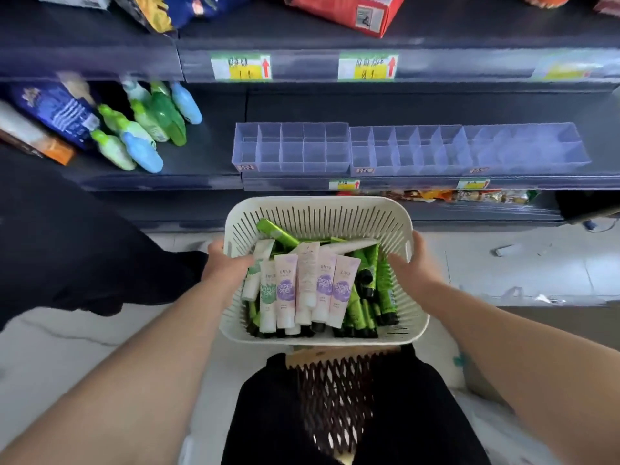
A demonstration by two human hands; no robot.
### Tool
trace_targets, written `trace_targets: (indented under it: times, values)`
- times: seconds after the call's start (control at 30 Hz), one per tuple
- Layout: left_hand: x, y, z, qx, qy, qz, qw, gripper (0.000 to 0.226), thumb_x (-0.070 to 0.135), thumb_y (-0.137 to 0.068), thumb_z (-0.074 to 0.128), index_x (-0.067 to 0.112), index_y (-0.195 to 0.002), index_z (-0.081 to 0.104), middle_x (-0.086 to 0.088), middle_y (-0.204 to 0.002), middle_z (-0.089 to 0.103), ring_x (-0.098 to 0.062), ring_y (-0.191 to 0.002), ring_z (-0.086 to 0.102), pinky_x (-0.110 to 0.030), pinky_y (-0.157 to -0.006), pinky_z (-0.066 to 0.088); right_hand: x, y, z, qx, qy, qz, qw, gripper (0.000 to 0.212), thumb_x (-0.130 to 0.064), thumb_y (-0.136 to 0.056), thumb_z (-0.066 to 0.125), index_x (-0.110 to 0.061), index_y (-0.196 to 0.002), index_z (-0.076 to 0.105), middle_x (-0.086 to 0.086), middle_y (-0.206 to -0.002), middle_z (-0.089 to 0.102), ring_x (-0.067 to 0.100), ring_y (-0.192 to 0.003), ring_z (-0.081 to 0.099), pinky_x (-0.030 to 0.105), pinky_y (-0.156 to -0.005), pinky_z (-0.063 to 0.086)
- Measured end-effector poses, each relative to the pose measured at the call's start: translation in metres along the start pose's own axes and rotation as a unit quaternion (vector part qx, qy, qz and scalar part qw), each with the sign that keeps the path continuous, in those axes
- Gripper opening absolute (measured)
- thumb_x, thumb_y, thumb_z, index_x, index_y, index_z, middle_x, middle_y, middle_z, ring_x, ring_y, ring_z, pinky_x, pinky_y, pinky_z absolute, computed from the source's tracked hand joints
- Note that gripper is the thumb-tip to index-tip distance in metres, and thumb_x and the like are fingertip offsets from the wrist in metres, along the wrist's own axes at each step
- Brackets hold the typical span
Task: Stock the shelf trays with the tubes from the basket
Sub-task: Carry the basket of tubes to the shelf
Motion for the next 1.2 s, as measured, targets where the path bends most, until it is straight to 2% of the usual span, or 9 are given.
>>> trace_targets:
  times: [0.17, 0.27, 0.33, 0.5, 0.57, 0.67, 0.87, 1.07, 1.2]
  values:
    - [-0.020, -0.022, 0.051, 0.019, 0.006, -0.012, 1.000, 0.051, 0.023, -0.077, 0.076, 0.024, -0.117, 0.044, 0.003, -0.100, 0.062, -0.018, -0.087, 0.061, -0.035, -0.077, 0.051, 0.048, -0.050, 0.015, -0.033, 0.026, 0.033, 0.999, 0.069, -0.030, -0.096, 0.048, -0.036, -0.148, 0.003, 0.005, -0.105, 0.044, 0.016, -0.058, 0.056, 0.019, -0.038, 0.035]
    - [-0.022, -0.038, 0.084, 0.004, -0.004, -0.005, 1.000, 0.049, 0.021, -0.077, 0.076, 0.022, -0.119, 0.051, 0.002, -0.104, 0.066, -0.021, -0.092, 0.064, -0.041, -0.084, 0.054, 0.072, -0.074, 0.015, -0.037, 0.028, 0.056, 0.997, 0.072, -0.028, -0.096, 0.048, -0.035, -0.149, 0.000, 0.004, -0.098, 0.046, 0.015, -0.052, 0.053, 0.015, -0.031, 0.032]
    - [-0.025, -0.046, 0.102, 0.001, 0.001, -0.011, 1.000, 0.049, 0.021, -0.077, 0.075, 0.025, -0.117, 0.048, 0.004, -0.101, 0.064, -0.020, -0.090, 0.063, -0.038, -0.080, 0.054, 0.083, -0.089, 0.015, -0.037, 0.030, 0.064, 0.997, 0.073, -0.028, -0.096, 0.048, -0.035, -0.149, -0.001, 0.003, -0.092, 0.051, 0.015, -0.050, 0.052, 0.015, -0.029, 0.030]
    - [-0.035, -0.067, 0.140, 0.010, 0.007, -0.023, 1.000, 0.053, 0.024, -0.077, 0.077, 0.031, -0.117, 0.042, 0.011, -0.091, 0.058, -0.006, -0.076, 0.056, -0.025, -0.057, 0.042, 0.104, -0.128, 0.019, -0.028, 0.037, 0.075, 0.996, 0.071, -0.028, -0.096, 0.047, -0.036, -0.149, 0.000, 0.012, -0.106, 0.051, 0.019, -0.059, 0.055, 0.024, -0.043, 0.036]
    - [-0.041, -0.076, 0.153, 0.018, 0.007, -0.029, 0.999, 0.055, 0.024, -0.076, 0.078, 0.028, -0.119, 0.044, 0.009, -0.092, 0.060, -0.010, -0.078, 0.058, -0.027, -0.060, 0.047, 0.110, -0.140, 0.022, -0.027, 0.034, 0.073, 0.996, 0.071, -0.028, -0.096, 0.047, -0.038, -0.148, 0.000, 0.015, -0.112, 0.053, 0.021, -0.060, 0.055, 0.026, -0.045, 0.037]
    - [-0.050, -0.088, 0.171, 0.019, 0.018, -0.035, 0.999, 0.059, 0.022, -0.077, 0.077, 0.026, -0.124, 0.043, 0.003, -0.100, 0.062, -0.016, -0.084, 0.060, -0.034, -0.075, 0.051, 0.118, -0.156, 0.025, -0.022, 0.038, 0.070, 0.997, 0.070, -0.029, -0.096, 0.047, -0.039, -0.148, 0.001, 0.018, -0.116, 0.053, 0.022, -0.063, 0.056, 0.026, -0.047, 0.038]
    - [-0.049, -0.110, 0.193, 0.013, 0.018, -0.014, 1.000, 0.056, 0.021, -0.077, 0.075, 0.026, -0.123, 0.044, 0.006, -0.097, 0.061, -0.014, -0.083, 0.058, -0.031, -0.075, 0.047, 0.126, -0.181, 0.028, -0.003, 0.050, 0.056, 0.997, 0.070, -0.029, -0.095, 0.048, -0.036, -0.149, 0.005, 0.018, -0.112, 0.054, 0.020, -0.061, 0.052, 0.025, -0.046, 0.035]
    - [-0.046, -0.123, 0.204, 0.025, 0.005, 0.007, 1.000, 0.058, 0.021, -0.077, 0.076, 0.028, -0.125, 0.045, 0.014, -0.088, 0.058, -0.010, -0.080, 0.057, -0.028, -0.071, 0.046, 0.134, -0.201, 0.027, 0.008, 0.037, 0.043, 0.998, 0.069, -0.028, -0.093, 0.048, -0.035, -0.149, 0.008, 0.010, -0.097, 0.055, 0.017, -0.059, 0.053, 0.023, -0.045, 0.034]
    - [-0.058, -0.133, 0.214, -0.005, -0.053, 0.005, 0.999, 0.066, 0.023, -0.075, 0.077, 0.031, -0.131, 0.044, 0.009, -0.100, 0.062, -0.018, -0.090, 0.061, -0.033, -0.080, 0.052, 0.152, -0.210, 0.036, -0.038, 0.067, 0.051, 0.996, 0.070, -0.028, -0.094, 0.051, -0.031, -0.150, 0.010, 0.006, -0.100, 0.057, 0.012, -0.062, 0.051, 0.024, -0.050, 0.036]
Point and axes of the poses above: each hand's wrist, its own y-axis away from the middle knuckle, its own z-axis out of the palm, x = y × z, the point moved 10 cm from there along -y, towards the middle knuckle
